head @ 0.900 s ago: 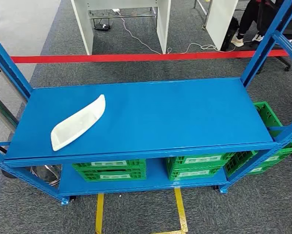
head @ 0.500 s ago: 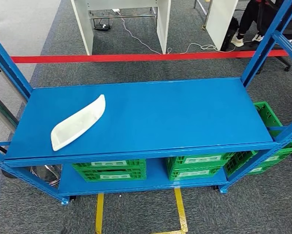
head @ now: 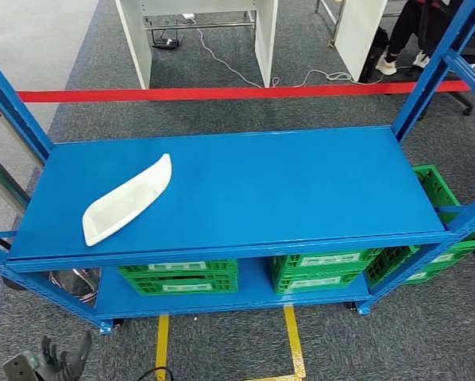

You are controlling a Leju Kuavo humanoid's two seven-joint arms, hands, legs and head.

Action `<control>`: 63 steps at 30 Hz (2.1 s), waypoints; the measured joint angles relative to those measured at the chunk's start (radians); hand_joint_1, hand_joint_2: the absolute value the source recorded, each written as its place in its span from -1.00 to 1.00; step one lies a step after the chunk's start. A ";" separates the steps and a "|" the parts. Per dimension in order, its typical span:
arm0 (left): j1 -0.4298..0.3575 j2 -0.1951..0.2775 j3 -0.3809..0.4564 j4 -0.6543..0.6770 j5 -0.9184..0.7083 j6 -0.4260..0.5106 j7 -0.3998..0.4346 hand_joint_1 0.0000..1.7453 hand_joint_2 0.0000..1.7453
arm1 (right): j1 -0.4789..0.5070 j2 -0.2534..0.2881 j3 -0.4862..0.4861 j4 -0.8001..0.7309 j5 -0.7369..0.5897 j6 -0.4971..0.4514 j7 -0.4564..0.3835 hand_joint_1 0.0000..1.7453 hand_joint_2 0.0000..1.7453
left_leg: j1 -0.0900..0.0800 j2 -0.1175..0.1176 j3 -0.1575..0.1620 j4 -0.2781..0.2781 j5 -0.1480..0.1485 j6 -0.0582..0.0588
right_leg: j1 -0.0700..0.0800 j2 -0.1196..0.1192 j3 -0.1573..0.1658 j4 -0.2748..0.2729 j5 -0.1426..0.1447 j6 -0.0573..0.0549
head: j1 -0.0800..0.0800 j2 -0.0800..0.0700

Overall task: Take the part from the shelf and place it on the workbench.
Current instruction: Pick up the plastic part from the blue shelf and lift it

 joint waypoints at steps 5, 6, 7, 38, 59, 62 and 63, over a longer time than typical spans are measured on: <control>0.033 -0.062 0.031 -0.223 0.049 0.016 0.013 -1.00 1.00 | -0.001 0.000 0.000 0.000 0.011 -0.001 0.000 -1.00 1.00 | 0.000 0.000 -0.001 0.000 0.000 0.000 | 0.000 0.000 -0.001 0.000 0.000 0.000 | 0.000 0.000; 0.042 -0.067 0.028 -0.261 0.070 0.040 0.012 -1.00 1.00 | -0.001 0.000 0.000 0.000 0.012 -0.001 0.000 -1.00 1.00 | 0.000 0.000 -0.001 0.000 0.000 0.000 | 0.000 0.000 -0.001 0.000 0.000 0.000 | 0.000 0.000; 0.050 -0.070 0.024 -0.298 0.088 0.064 0.011 -1.00 1.00 | -0.001 0.000 0.000 0.000 0.014 -0.001 0.000 -1.00 1.00 | 0.000 0.000 -0.001 0.000 0.000 0.000 | 0.000 0.000 -0.001 0.000 0.000 0.000 | 0.000 0.000; 0.222 -0.048 -0.472 -0.789 -0.409 0.294 -0.067 -1.00 1.00 | -0.008 0.004 -0.002 0.005 0.066 0.009 -0.017 -1.00 1.00 | 0.000 0.000 -0.002 0.000 0.000 0.000 | 0.000 0.000 -0.002 0.000 0.000 0.000 | 0.000 0.000; 0.072 0.088 -0.733 -0.681 -1.062 0.432 0.356 -1.00 1.00 | -0.020 0.002 -0.002 0.005 0.104 0.046 -0.001 -1.00 1.00 | 0.000 0.000 -0.002 0.000 0.001 0.000 | 0.000 0.000 -0.003 0.000 0.001 0.000 | 0.000 0.000; 0.038 0.102 -0.754 -0.660 -1.108 0.414 0.409 -1.00 1.00 | -0.021 0.001 -0.002 0.005 0.113 0.047 0.010 -1.00 1.00 | 0.000 0.000 -0.002 0.000 0.001 0.000 | 0.000 0.000 -0.003 0.000 0.001 0.000 | 0.000 0.000; 0.026 0.106 -0.760 -0.653 -1.118 0.405 0.423 -1.00 1.00 | -0.021 0.001 -0.002 0.005 0.115 0.047 0.015 -1.00 1.00 | 0.000 0.000 -0.002 0.000 0.001 0.000 | 0.000 0.000 -0.003 0.000 0.001 0.000 | 0.000 0.000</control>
